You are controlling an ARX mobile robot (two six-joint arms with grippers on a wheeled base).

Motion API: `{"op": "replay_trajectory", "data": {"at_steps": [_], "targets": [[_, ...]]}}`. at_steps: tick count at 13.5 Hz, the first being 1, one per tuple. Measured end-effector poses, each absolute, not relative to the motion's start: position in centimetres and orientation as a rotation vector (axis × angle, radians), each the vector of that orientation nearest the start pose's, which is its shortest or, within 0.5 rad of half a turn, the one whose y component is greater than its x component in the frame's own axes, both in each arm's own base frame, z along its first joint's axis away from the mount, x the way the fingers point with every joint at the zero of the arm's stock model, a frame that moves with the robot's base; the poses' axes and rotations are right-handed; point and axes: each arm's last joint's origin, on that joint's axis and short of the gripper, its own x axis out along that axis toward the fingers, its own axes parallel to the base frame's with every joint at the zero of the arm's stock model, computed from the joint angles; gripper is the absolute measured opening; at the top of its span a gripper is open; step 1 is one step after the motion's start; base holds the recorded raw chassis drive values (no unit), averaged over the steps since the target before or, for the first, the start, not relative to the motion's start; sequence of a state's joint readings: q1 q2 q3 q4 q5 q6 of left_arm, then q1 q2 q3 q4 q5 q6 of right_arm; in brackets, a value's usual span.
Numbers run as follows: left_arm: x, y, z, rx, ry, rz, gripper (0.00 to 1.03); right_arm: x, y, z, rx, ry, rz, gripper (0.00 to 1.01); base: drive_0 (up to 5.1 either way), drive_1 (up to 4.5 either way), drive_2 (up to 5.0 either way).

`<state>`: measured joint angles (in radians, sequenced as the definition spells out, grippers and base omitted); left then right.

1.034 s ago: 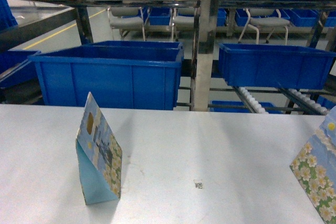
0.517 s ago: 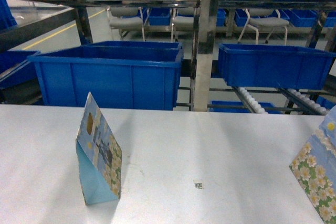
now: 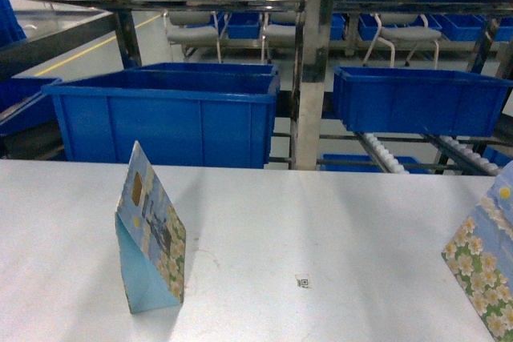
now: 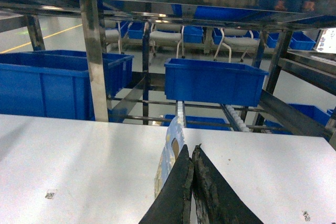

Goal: Move flower gift bag to table near conveyor

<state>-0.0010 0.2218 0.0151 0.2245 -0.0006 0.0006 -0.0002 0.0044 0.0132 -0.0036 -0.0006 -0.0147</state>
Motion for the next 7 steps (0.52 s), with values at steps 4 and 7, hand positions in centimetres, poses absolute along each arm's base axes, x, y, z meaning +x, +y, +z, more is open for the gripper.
{"op": "replay_trajectory", "data": {"at_steps": [4,7], "targets": [[9.7,0.0,17.0,0.000,-0.018,0.000,0.02,9.7,0.0,16.7,-0.015,-0.005,0.001,0.02,0.0,0.00,0.0],[9.7,0.0,16.8,0.000,-0.004,-0.001,0.42,9.7,0.0,16.7,-0.015,-0.005,0.000,0.44,0.0,0.00,0.0]]}}
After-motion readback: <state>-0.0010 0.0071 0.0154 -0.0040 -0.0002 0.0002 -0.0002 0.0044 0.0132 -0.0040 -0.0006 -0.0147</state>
